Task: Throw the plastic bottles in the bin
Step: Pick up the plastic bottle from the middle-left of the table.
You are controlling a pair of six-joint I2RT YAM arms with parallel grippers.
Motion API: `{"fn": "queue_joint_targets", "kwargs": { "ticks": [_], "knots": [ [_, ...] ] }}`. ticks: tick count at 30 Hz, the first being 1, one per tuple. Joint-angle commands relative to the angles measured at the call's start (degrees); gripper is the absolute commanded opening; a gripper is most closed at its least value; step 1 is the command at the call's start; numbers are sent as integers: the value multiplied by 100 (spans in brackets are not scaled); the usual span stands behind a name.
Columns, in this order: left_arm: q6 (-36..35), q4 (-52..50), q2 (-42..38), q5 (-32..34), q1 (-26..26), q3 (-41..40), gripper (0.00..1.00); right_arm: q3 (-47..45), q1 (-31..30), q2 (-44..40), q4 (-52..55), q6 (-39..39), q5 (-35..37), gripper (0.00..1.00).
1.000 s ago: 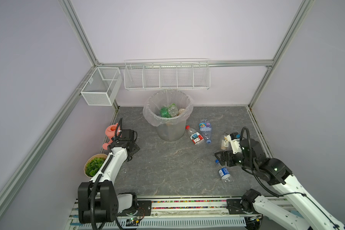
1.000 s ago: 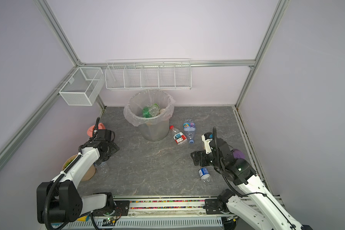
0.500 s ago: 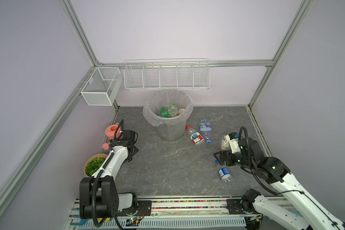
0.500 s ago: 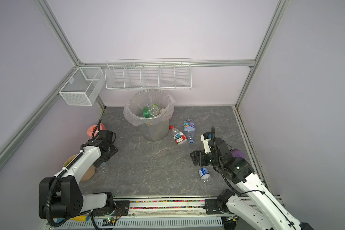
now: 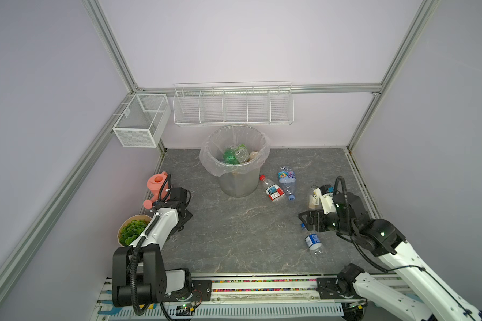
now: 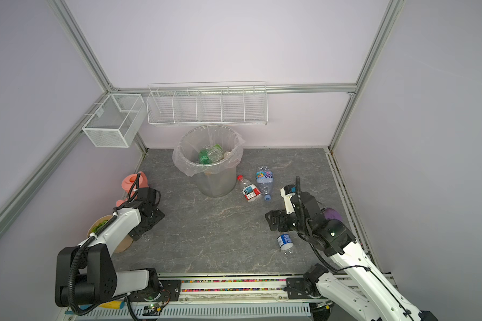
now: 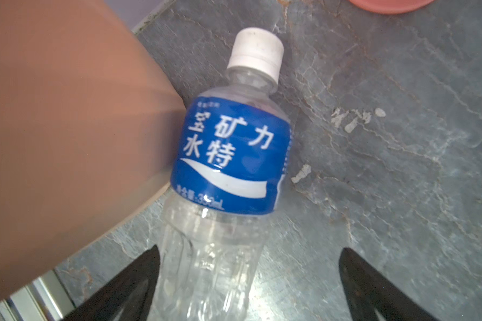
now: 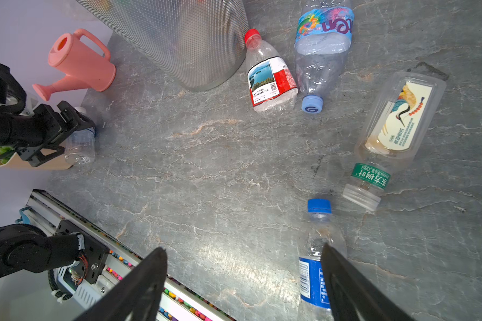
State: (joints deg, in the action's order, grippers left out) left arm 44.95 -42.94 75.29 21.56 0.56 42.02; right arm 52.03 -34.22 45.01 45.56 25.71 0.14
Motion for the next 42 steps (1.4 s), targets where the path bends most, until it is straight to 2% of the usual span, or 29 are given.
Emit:
{"fn": "queue_joint_targets", "kwargs": {
  "ticks": [1,9,13,21,31,37,42],
  "knots": [
    [78,235,105,-218,32,-124,98,148,26,-30,58,86,-5,89],
    [1,452,144,-336,32,-232,89,193,21,-19,76,83,34,89],
    [-29,539,229,-376,41,-221,81,176,26,-29,67,105,31,89],
    [-31,504,312,-469,41,-164,48,195,23,-57,85,100,50,89],
    [104,414,-283,-990,-5,-408,39,204,21,-19,-12,127,16,89],
    [324,342,-1192,-1235,-510,-747,38,174,22,-13,-72,142,-6,89],
    [423,86,-1787,-1435,-672,-889,36,124,21,-62,-93,136,-12,89]
  ]
}}
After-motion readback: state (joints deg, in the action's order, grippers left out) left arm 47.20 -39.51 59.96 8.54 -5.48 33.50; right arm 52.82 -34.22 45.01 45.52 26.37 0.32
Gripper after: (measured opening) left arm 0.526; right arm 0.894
